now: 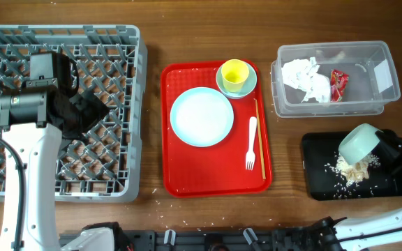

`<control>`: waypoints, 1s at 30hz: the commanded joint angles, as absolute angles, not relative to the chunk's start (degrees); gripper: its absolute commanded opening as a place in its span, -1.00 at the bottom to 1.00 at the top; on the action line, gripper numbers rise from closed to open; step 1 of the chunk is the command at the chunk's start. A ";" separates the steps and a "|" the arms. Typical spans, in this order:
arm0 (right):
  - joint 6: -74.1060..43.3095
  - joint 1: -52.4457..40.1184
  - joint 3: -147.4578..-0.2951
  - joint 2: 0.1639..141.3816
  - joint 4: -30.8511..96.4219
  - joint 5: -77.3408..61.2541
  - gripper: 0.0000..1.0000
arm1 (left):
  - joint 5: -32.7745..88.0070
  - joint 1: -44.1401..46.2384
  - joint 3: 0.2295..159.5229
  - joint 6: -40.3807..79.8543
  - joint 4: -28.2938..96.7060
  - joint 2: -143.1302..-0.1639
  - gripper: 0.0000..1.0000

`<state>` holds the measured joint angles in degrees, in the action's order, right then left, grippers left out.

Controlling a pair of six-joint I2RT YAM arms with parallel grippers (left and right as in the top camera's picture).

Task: Sort waste into correct bins and load items into the dishwasher rack
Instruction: 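Tip the rice bowl over the black tray to dump the rice, then return the empty green bowl onto the red tray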

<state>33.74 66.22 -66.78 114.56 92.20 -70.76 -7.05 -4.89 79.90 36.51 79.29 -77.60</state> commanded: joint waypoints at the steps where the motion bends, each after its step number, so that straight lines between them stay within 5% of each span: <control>1: 33.45 66.04 -66.96 115.15 92.38 -70.08 -0.92 | -7.57 -5.04 80.60 36.47 79.13 -76.93 1.00; 7: 39.22 58.57 -66.92 101.67 92.38 -66.78 -0.91 | -7.57 -5.04 80.60 36.49 79.13 -76.93 1.00; 11: 33.76 40.01 -67.13 82.50 91.18 -57.84 -0.91 | -7.57 -5.04 80.60 36.47 79.13 -76.93 1.00; 18: -24.88 -13.74 -67.02 61.84 66.87 -17.39 -0.91 | -7.57 -5.04 80.60 36.47 79.13 -76.93 1.00; 24: -45.74 -47.90 -67.02 72.36 55.44 4.01 -0.91 | -7.57 -5.04 80.60 36.49 79.13 -76.93 1.00; 30: -50.15 -59.29 -67.05 89.84 45.04 8.93 -0.92 | -7.57 -5.04 80.60 36.49 79.13 -76.93 1.00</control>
